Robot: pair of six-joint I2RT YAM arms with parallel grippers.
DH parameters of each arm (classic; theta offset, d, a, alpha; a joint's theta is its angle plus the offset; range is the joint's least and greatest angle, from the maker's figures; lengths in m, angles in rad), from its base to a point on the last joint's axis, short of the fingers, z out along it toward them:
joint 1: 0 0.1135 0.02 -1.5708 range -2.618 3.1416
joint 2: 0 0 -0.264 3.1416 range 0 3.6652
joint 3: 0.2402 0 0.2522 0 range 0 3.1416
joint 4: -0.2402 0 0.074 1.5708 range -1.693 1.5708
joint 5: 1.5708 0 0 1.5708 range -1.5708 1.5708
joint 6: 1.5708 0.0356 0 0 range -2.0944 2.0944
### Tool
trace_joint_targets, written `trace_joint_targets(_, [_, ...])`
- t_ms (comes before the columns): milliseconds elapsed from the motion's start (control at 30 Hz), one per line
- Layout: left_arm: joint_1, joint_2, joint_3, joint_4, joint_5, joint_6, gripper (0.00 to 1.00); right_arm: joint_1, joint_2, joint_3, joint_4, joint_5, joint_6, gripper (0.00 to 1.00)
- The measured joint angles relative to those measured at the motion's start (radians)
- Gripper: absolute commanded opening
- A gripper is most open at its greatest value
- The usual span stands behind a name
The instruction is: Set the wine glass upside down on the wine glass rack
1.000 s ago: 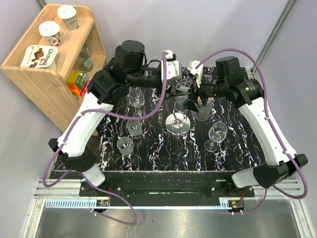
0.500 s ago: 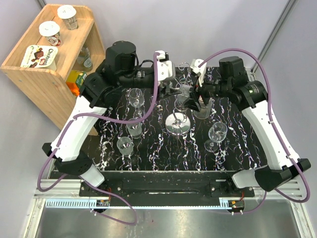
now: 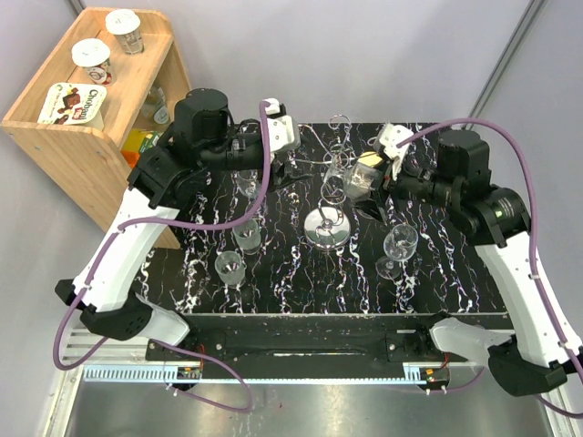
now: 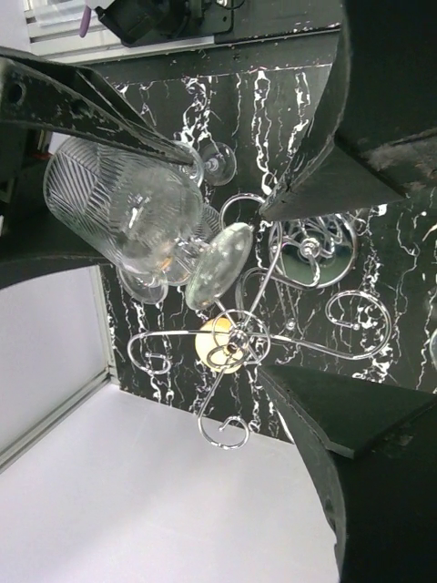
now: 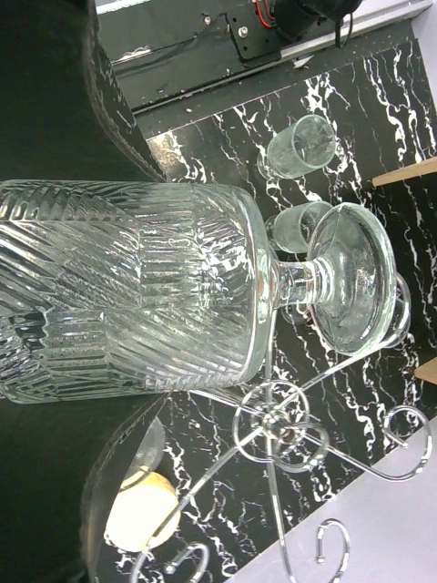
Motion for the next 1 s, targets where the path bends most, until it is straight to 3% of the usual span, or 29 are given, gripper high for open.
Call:
trace_joint_targets(367, [0.002,-0.025,-0.065,0.016,0.000,-0.022,0.68,-0.021,-0.106,-0.163,0.067,0.030,0.065,0.00])
trace_joint_targets(1000, [0.002,-0.066,-0.154,0.038,-0.005,-0.016,0.69,-0.092,-0.166,-0.353,0.240,-0.121,0.164,0.00])
